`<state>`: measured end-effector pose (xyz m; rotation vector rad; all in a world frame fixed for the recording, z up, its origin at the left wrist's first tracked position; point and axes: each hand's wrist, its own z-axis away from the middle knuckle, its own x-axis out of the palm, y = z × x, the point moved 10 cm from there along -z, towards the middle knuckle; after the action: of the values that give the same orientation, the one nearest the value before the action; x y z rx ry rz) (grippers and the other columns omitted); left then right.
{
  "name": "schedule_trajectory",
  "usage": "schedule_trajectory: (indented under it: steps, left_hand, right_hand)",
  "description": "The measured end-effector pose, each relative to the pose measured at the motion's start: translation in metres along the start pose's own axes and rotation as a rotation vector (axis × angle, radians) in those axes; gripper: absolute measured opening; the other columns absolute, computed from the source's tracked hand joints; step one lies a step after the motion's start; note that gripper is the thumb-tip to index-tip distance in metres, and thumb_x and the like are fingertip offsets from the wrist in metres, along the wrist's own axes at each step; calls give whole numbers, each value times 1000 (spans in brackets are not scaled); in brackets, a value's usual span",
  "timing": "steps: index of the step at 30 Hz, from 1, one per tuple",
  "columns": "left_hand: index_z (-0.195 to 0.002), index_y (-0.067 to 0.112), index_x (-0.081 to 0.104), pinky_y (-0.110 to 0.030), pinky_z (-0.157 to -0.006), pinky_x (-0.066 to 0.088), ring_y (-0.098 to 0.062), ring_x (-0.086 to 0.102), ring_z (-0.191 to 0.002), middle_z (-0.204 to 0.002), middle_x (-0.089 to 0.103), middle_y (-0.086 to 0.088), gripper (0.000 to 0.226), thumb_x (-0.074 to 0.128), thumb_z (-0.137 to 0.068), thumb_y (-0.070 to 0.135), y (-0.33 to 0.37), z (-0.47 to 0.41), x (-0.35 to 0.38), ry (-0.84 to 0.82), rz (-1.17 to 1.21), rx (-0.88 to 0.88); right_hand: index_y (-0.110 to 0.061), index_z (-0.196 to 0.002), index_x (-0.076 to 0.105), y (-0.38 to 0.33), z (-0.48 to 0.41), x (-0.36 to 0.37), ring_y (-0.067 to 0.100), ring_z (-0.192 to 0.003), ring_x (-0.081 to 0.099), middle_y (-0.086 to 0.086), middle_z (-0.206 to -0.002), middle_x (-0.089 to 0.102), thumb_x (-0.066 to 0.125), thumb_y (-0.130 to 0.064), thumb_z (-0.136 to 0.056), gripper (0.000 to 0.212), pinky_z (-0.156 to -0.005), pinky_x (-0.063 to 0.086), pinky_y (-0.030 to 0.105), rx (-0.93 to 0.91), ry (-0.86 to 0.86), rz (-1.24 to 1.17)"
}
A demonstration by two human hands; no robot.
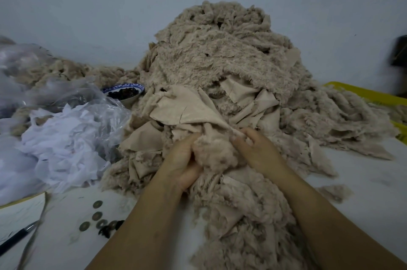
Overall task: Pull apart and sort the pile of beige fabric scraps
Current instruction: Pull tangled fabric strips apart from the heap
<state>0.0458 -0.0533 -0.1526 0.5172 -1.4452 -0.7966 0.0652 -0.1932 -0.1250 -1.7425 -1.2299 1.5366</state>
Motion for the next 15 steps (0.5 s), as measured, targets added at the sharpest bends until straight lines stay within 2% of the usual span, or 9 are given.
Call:
schedule_trajectory:
  steps: [2, 3, 5, 7, 8, 10, 12, 14, 15]
  left_hand:
    - [-94, -3, 78, -35, -67, 62, -29, 75, -85, -102, 73, -24, 25, 62, -79, 8, -4, -1, -4, 29, -41, -37]
    - [-97, -3, 78, -36, -68, 62, -29, 75, -86, -105, 72, -24, 25, 59, -84, 7, -3, -2, -7, 59, -51, -41]
    - [-92, 3, 81, -38, -70, 63, -29, 75, -87, -104, 74, -21, 30, 51, -94, 10, 0, -3, -14, 108, -48, -21]
    - [-84, 6, 82, -38, -64, 62, -29, 76, -82, -95, 76, -17, 34, 51, -96, 16, 4, -4, -21, 158, -10, 6]
    - [-86, 6, 81, -39, -64, 61, -29, 76, -83, -95, 76, -17, 32, 53, -96, 18, 6, -3, -24, 195, -10, 24]
    - [-103, 4, 77, -42, -73, 62, -32, 74, -92, -103, 75, -18, 27, 58, -94, 20, 8, -2, -32, 286, -59, 58]
    - [-109, 6, 75, -46, -81, 61, -34, 72, -100, -109, 74, -17, 28, 61, -92, 22, 12, -1, -35, 341, -97, 90]
    - [-98, 12, 79, -47, -85, 59, -32, 73, -98, -107, 75, -15, 24, 66, -88, 30, 14, 0, -33, 340, -157, 89]
    - [-89, 18, 80, -44, -82, 60, -28, 74, -93, -102, 77, -11, 24, 69, -83, 39, 16, 2, -30, 340, -238, 94]
  right_hand:
    - [-33, -77, 59, -2, 2, -8, -3, -48, 50, -20, -58, 56, 59, -39, -97, 20, -44, 35, 10, 1, 73, -200]
    - [-30, -75, 60, 0, 3, -17, 3, -48, 49, -16, -56, 53, 60, -35, -97, 22, -44, 37, 13, 14, 132, -292]
    - [-25, -76, 59, 4, 5, -34, 11, -59, 51, -7, -64, 53, 59, -31, -98, 23, -51, 43, 22, 27, 240, -402]
    - [-32, -74, 59, 6, 6, -43, 10, -65, 52, -8, -70, 55, 56, -34, -99, 26, -60, 44, 30, 24, 293, -439]
    - [-36, -73, 59, 7, 6, -44, 8, -66, 53, -10, -70, 56, 54, -37, -100, 27, -63, 45, 32, 27, 305, -446]
    - [-44, -75, 58, 10, 5, -43, 6, -65, 55, -15, -69, 57, 52, -43, -99, 25, -64, 48, 37, 46, 332, -441]
    - [-49, -76, 58, 10, 5, -43, 2, -61, 53, -20, -67, 57, 51, -49, -93, 19, -63, 47, 37, 54, 360, -442]
    - [-50, -74, 58, 10, 3, -45, -1, -59, 52, -22, -65, 57, 53, -46, -93, 20, -63, 44, 32, 51, 378, -471]
    - [-50, -73, 59, 11, 2, -47, -2, -59, 52, -23, -65, 57, 54, -43, -96, 25, -62, 44, 30, 52, 382, -481]
